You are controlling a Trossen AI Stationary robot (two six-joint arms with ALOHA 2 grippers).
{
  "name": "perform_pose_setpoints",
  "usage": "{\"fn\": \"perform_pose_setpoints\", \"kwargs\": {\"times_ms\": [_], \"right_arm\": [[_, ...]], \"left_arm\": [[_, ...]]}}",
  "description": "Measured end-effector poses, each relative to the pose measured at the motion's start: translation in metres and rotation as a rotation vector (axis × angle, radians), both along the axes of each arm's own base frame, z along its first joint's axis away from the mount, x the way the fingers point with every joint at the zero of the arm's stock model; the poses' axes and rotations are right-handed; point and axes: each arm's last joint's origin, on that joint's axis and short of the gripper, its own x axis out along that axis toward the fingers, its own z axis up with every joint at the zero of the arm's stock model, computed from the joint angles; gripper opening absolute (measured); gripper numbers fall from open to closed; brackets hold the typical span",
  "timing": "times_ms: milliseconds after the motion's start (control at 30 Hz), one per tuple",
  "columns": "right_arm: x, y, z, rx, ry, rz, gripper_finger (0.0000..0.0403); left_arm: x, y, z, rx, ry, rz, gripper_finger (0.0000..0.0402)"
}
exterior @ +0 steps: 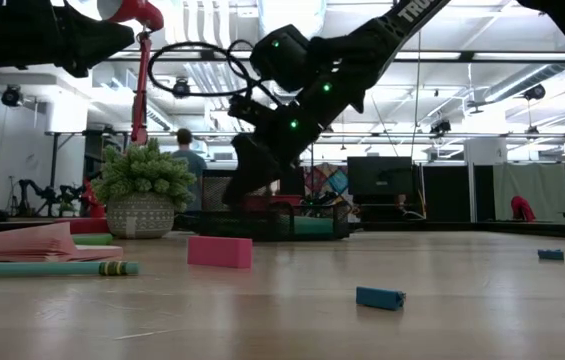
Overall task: Pick and place office supplies into organizer
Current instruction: Put the pink eraser into the desk organizer
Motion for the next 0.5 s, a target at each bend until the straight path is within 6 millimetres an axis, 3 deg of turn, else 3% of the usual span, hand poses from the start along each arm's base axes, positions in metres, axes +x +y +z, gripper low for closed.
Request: {"fn": "perform_pose_setpoints", "kwargs": {"times_ms": [233,500], "right_arm": [[-0.006,0.026,0.019,0.075,-0.017,-0.009,0.016],[-0.01,0.078,0.031,0.116,-0.043,0.075,0.0156]], "left_arm": [[0.0,0.0,0.0,0.0,0.0,0.0,0.0139],[0.0,0.0,0.0,0.0,0.001,0.0,0.0139]]}}
